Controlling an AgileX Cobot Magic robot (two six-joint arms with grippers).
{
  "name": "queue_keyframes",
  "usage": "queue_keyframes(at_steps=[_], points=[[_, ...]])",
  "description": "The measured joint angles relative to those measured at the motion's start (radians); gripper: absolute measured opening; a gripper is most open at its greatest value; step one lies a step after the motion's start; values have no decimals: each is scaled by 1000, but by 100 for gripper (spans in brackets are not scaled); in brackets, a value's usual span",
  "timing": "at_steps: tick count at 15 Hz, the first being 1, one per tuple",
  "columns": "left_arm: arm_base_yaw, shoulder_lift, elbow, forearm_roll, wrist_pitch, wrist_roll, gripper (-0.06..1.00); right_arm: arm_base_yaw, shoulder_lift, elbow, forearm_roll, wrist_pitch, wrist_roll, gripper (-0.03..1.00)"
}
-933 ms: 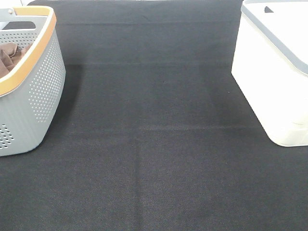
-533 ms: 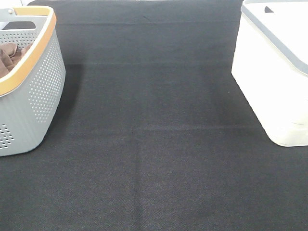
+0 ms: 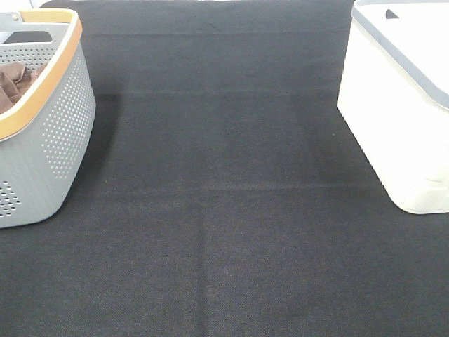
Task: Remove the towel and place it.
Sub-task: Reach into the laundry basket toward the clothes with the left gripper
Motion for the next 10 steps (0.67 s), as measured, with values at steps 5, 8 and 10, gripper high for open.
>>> queue_keyframes(at_steps=[5, 8, 10], points=[[0, 0, 0, 0, 0, 0, 69, 0, 0, 0, 0, 0, 0, 70], [0, 0, 0, 0, 0, 0, 69, 0, 0, 0, 0, 0, 0, 70], [0, 0, 0, 0, 0, 0, 69, 0, 0, 0, 0, 0, 0, 70]])
